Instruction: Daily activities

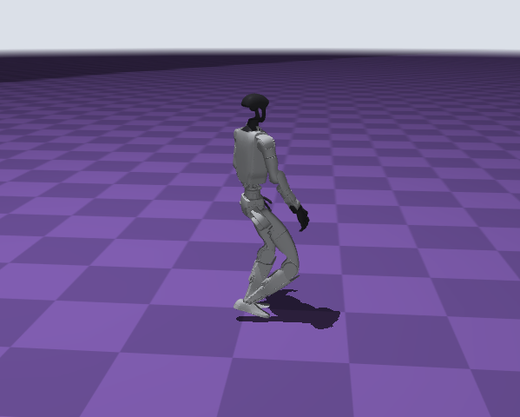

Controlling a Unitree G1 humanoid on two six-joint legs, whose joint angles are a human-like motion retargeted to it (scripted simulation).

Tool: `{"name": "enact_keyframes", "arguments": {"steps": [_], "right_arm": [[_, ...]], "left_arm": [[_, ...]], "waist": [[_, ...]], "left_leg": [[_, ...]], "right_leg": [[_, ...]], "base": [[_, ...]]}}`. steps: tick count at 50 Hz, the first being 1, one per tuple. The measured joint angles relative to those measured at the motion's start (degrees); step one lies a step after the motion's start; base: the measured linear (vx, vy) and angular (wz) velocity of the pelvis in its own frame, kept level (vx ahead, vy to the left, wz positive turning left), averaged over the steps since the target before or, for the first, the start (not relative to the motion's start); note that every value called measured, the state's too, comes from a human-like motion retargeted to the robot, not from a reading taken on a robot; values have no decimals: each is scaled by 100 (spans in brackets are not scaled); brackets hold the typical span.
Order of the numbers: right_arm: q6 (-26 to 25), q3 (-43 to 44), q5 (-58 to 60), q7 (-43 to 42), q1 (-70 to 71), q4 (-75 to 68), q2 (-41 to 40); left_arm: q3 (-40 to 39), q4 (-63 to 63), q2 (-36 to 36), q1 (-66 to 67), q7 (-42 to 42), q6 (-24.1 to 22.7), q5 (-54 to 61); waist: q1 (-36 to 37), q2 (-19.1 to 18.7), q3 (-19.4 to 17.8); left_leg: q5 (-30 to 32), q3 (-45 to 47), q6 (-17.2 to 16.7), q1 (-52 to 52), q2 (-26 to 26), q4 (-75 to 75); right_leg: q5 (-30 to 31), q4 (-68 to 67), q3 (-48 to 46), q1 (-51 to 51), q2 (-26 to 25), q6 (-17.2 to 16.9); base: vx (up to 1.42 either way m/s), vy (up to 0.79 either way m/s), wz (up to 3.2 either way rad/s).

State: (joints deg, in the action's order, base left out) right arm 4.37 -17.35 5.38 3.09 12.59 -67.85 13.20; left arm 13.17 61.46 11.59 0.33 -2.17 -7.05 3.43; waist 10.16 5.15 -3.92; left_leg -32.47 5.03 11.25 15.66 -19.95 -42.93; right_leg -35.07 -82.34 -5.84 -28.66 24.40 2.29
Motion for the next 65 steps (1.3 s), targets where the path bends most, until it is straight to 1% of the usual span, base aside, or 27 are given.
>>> {"name": "enact_keyframes", "arguments": {"steps": [3, 8, 10, 12, 15, 17, 19, 22, 23, 25, 27, 30, 33, 35, 39, 45, 47, 49, 51, 52, 53, 55, 57, 59, 60, 62, 65], "right_arm": [[133, -44, 194, 61, 125, -385, -155], [176, -179, 441, 217, -9, -533, -244], [184, -243, 496, 255, -86, -560, -271], [204, -242, 519, 321, -89, -589, -273], [231, -236, 508, 365, -172, -591, -266], [253, -235, 492, 364, -233, -578, -262], [293, -243, 437, 395, -270, -549, -211], [339, -257, 309, 417, -330, -470, -110], [352, -262, 270, 421, -341, -428, -63], [372, -256, 195, 428, -352, -348, 35], [375, -251, 144, 415, -362, -262, 132], [357, -279, 100, 410, -379, -159, 255], [328, -333, 62, 448, -397, -102, 318], [313, -388, 51, 488, -408, -96, 323], [349, -524, 20, 524, -392, -152, 238], [444, -663, 104, 559, -236, -339, 12], [448, -668, 91, 538, -224, -357, -69], [454, -656, 46, 502, -165, -387, -149], [458, -625, -4, 468, -193, -379, -213], [457, -606, -39, 456, -202, -374, -243], [451, -584, -84, 455, -203, -368, -273], [432, -534, -147, 470, -241, -363, -305], [391, -474, -214, 518, -216, -345, -293], [367, -421, -243, 509, -197, -345, -273], [349, -395, -255, 499, -150, -352, -251], [345, -347, -242, 432, -177, -374, -223], [338, -261, -182, 344, -123, -410, -138]], "left_arm": [[-65, 42, 187, -387, 49, -251, -84], [14, 35, 399, -632, 124, -434, -364], [55, 94, 420, -621, 138, -447, -451], [51, 263, 465, -674, 115, -460, -537], [27, 493, 466, -585, 49, -409, -602], [-13, 642, 445, -469, 3, -356, -603], [-81, 826, 431, -399, -124, -309, -551], [-163, 1001, 377, -274, -342, -255, -460], [-184, 1029, 363, -247, -418, -240, -437], [-191, 1054, 347, -223, -541, -205, -395], [-161, 1041, 345, -242, -654, -179, -385], [-109, 974, 364, -300, -789, -156, -394], [-95, 896, 401, -403, -873, -160, -428], [-115, 858, 420, -474, -901, -173, -433], [-190, 869, 431, -631, -808, -212, -365], [-309, 1065, 351, -892, -511, -238, -279], [-334, 1109, 305, -901, -448, -227, -236], [-378, 1183, 278, -955, -388, -218, -156], [-380, 1213, 229, -924, -359, -219, -85], [-368, 1233, 216, -917, -359, -222, -39], [-342, 1264, 221, -925, -381, -230, 23], [-281, 1268, 180, -885, -404, -244, 71], [-226, 1198, 170, -897, -417, -251, 84], [-170, 1069, 171, -913, -343, -249, 57], [-160, 977, 181, -950, -281, -236, 39], [-119, 823, 177, -970, -131, -262, 29], [-147, 529, 194, -1094, 136, -275, 20]], "waist": [[-28, -118, 321], [297, -414, 604], [384, -435, 642], [462, -486, 677], [473, -496, 607], [527, -582, 613], [526, -796, 566], [579, -1023, 529], [606, -1063, 519], [661, -1077, 489], [716, -1006, 452], [811, -836, 407], [911, -637, 390], [973, -535, 383], [1015, -400, 406], [776, -277, 653], [737, -275, 725], [641, -155, 807], [612, -96, 872], [571, -9, 874], [481, 174, 815], [321, 362, 751], [69, 751, 551], [-133, 894, 424], [-233, 983, 324], [-382, 1022, 241], [-526, 904, 72]], "left_leg": [[-341, -553, -138, 61, 126, -106], [-865, -1357, -347, -296, 506, -174], [-1074, -1593, -388, -375, 498, -454], [-1208, -1905, -449, -734, 623, -413], [-1283, -2223, -551, -1212, 658, -633], [-1305, -2304, -724, -1331, 807, -1057], [-942, -2398, -1089, -1547, 1160, -1452], [330, -2289, -1774, -1413, 1585, -2382], [679, -2221, -1937, -1245, 1676, -2723], [1211, -1949, -2083, -769, 1886, -3393], [1317, -1545, -1940, -154, 2165, -3986], [1055, -929, -1551, 790, 2575, -4608], [572, -351, -1204, 1632, 2859, -4661], [250, 13, -1052, 2078, 3010, -4401], [-114, 674, -952, 2670, 3282, -3187], [-20, 1732, -959, 2975, 3513, -646], [-4, 1930, -963, 3056, 3634, -477], [187, 2111, -876, 2881, 3457, -53], [268, 2069, -800, 2919, 3440, -319], [331, 2056, -734, 2837, 3283, -316], [447, 2098, -637, 2593, 2902, -69], [479, 1952, -474, 2417, 2422, -108], [652, 1938, -219, 1925, 1525, 455], [670, 1702, -77, 1618, 1001, 628], [759, 1577, -7, 1339, 662, 944], [666, 1288, 31, 1148, 351, 848], [565, 730, 32, 587, 7, 1087]], "right_leg": [[-34, 1405, 1, -654, -618, -100], [501, 3869, 597, -873, -2053, -557], [574, 3955, 928, -1087, -2382, -675], [836, 4395, 1152, -853, -2699, -718], [838, 3919, 1278, -717, -2891, -692], [801, 3499, 1183, -671, -3058, -610], [778, 3477, 958, -304, -3231, -473], [641, 3461, 644, 62, -3336, -219], [581, 3469, 551, 153, -3325, -130], [456, 3480, 376, 314, -3230, 15], [315, 3445, 186, 431, -3040, 104], [114, 3386, -123, 569, -2723, 181], [-57, 3423, -481, 724, -2400, 186], [-162, 3485, -736, 857, -2215, 170], [-325, 3756, -1302, 1220, -1918, 105], [-378, 4279, -2316, 1764, -1719, -47], [-403, 4061, -2516, 1823, -1639, -115], [-283, 3983, -2607, 1901, -1514, -168], [-49, 3558, -2604, 1901, -1313, -251], [105, 3273, -2529, 1879, -1148, -310], [299, 2881, -2352, 1820, -850, -423], [900, 2076, -1980, 1643, -493, -611], [1509, 998, -1414, 1292, 254, -762], [1816, 268, -949, 1009, 499, -777], [1875, -32, -653, 844, 618, -814], [1558, -395, -374, 616, 646, -723], [1006, -412, -45, 246, 521, -593]], "base": [[58, -4, 147], [63, -5, 105], [60, -9, 110], [63, -12, 109], [59, -16, 128], [55, -19, 119], [51, -20, 124], [38, -18, 119], [31, -16, 122], [27, -15, 133], [23, -14, 154], [22, -11, 167], [24, -6, 175], [28, -1, 170], [33, 4, 167], [36, 12, 157], [38, 17, 108], [44, 18, 95], [44, 18, 83], [48, 22, 107], [47, 22, 132], [46, 21, 154], [45, 21, 174], [48, 15, 165], [49, 10, 161], [51, 5, 146], [54, 2, 126]]}}
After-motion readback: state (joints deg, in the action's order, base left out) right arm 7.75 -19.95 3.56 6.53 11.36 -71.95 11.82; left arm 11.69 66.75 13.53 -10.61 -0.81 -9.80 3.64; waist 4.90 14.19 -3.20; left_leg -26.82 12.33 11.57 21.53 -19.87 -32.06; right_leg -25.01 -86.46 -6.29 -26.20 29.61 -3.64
